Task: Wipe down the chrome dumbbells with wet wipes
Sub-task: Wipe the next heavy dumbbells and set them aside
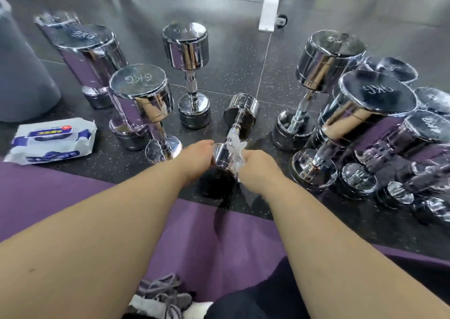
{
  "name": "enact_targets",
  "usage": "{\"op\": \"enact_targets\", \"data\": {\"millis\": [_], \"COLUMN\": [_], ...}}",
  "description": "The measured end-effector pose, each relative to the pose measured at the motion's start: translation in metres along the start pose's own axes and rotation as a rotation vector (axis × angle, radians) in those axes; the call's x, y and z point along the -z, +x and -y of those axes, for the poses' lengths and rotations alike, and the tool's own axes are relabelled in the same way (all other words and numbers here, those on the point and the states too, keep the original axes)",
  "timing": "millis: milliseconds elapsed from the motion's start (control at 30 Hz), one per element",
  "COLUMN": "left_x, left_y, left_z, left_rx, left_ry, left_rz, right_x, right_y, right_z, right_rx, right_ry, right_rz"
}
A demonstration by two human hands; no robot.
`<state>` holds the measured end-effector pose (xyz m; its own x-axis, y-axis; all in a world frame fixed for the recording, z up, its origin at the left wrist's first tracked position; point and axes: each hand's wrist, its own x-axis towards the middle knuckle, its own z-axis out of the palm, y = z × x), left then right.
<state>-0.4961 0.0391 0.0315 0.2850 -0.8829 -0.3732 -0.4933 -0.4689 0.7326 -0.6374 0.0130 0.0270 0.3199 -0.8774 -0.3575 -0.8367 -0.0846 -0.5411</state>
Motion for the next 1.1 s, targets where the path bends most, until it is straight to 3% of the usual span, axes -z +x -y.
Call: {"op": "enact_targets", "data": {"millis": [167, 333, 500, 700, 800, 933, 1100], "left_x": [0.004, 0.002, -0.005, -0.005, -0.004, 0.014, 0.04], "left_y": [-0.01, 0.012, 0.038, 0.033, 0.02, -0.01, -0.053], "left_z": [0.047, 0.05, 0.045, 0.041, 0.031, 0.01, -0.037], "left_rx": [0.045, -0.021, -0.106, -0.065, -0.074, -0.078, -0.153], "left_ry": [0.036, -0.004, -0.018, -0.099, -0.113, -0.163, -0.414], "left_rz": [0.199, 0.16, 0.299, 0.331, 0.353, 0.286, 0.243], "right_x": [-0.042, -0.047, -0.044, -0.041, -0.019, 0.029, 0.073], "right_y": [-0.01, 0.012, 0.024, 0.023, 0.013, -0.016, -0.046], "right_z": [-0.022, -0.036, -0.043, -0.042, -0.039, -0.017, 0.02], "right_rx": [-0.024, -0.076, -0.05, -0.036, -0.008, 0.035, 0.13], "right_ry": [0.334, 0.611, 0.68, 0.704, 0.698, 0.65, 0.879], "right_rz": [-0.009, -0.058, 0.063, 0.029, 0.1, 0.14, 0.122]}}
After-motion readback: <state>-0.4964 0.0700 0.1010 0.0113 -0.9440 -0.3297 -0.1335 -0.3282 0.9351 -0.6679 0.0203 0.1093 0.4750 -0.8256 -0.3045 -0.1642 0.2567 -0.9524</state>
